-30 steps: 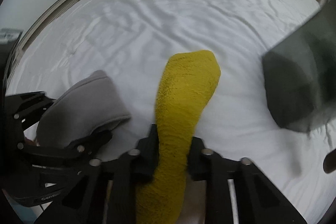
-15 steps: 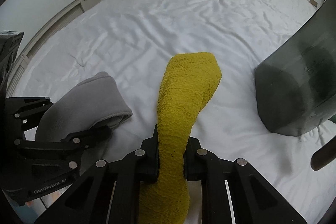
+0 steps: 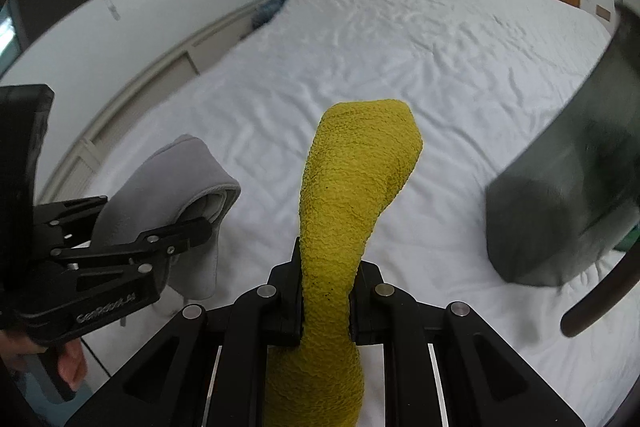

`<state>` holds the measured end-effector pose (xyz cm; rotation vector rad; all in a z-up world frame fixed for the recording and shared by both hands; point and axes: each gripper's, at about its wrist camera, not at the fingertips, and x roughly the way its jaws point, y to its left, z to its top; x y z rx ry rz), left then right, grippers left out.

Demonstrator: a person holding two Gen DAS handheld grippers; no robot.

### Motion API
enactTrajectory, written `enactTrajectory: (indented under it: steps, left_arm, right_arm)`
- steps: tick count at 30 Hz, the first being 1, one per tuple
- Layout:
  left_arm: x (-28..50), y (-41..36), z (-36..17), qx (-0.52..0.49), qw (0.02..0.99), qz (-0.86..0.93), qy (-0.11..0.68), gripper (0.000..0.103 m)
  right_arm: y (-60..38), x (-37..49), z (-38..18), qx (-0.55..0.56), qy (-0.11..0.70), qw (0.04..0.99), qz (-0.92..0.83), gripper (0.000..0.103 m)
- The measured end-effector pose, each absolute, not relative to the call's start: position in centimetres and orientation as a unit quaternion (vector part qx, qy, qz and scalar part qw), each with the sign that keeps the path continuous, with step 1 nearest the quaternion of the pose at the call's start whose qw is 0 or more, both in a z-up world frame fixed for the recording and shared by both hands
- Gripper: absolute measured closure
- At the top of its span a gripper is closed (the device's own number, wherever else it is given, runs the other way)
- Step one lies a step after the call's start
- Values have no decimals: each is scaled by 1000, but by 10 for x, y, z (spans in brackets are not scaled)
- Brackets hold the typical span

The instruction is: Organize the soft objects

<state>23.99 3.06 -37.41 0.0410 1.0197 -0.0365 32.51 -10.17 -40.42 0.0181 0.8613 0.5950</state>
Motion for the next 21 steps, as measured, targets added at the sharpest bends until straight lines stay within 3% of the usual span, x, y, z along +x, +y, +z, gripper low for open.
enactTrajectory:
  steps: [11, 21]
  left_arm:
    - [219, 22, -336, -1, 875, 24, 483, 72]
    - [195, -30, -344, 9, 850, -6, 527, 72]
  right_arm:
    - [-123, 321, -372, 19, 383, 860, 336, 89]
    - [-182, 289, -377, 26, 435, 840, 324, 89]
